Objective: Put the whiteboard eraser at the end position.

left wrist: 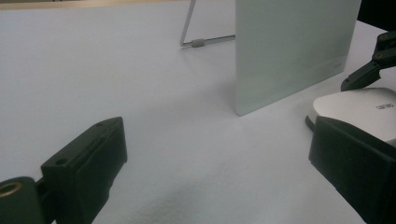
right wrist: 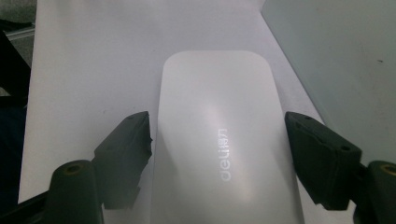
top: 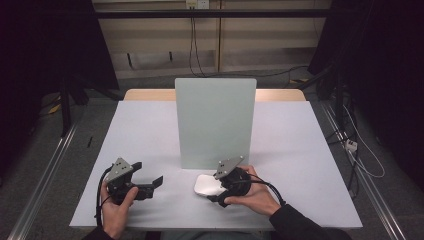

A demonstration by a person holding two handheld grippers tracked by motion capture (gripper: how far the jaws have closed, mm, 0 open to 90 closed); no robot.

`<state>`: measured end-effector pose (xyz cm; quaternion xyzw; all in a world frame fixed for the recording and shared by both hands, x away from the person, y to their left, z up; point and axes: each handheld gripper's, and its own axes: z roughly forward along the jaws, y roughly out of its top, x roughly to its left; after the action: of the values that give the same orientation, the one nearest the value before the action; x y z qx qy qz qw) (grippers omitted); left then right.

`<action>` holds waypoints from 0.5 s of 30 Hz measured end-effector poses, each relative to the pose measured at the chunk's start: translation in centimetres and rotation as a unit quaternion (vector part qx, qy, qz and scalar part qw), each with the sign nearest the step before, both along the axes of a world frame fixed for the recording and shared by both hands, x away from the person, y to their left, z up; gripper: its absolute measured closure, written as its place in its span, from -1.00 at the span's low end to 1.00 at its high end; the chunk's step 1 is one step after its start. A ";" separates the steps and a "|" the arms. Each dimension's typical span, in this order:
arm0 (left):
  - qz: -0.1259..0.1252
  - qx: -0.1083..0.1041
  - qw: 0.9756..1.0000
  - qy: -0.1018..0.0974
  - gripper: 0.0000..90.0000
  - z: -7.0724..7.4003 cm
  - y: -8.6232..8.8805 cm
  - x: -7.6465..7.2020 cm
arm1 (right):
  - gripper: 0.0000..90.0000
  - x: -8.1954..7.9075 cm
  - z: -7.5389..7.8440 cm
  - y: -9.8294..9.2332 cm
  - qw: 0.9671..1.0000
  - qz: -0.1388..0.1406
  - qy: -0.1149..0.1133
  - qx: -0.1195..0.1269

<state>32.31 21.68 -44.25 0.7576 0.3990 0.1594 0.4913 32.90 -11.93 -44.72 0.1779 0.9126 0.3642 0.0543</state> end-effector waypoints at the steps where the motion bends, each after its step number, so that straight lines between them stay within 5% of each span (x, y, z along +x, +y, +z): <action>1: -0.001 0.004 1.000 0.000 -0.91 0.0 0.0 0.0 | -0.50 0.0 0.1 0.0 1.000 -0.001 0.001 0.003; 15: -0.001 0.000 1.000 -0.002 -0.91 0.0 0.1 -0.1 | -0.81 0.2 0.2 -0.1 1.000 -0.021 -0.009 0.019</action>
<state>32.24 21.82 -44.21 0.7572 0.3974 0.1608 0.4928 33.06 -12.05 -44.49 0.1948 0.9010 0.3817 0.0672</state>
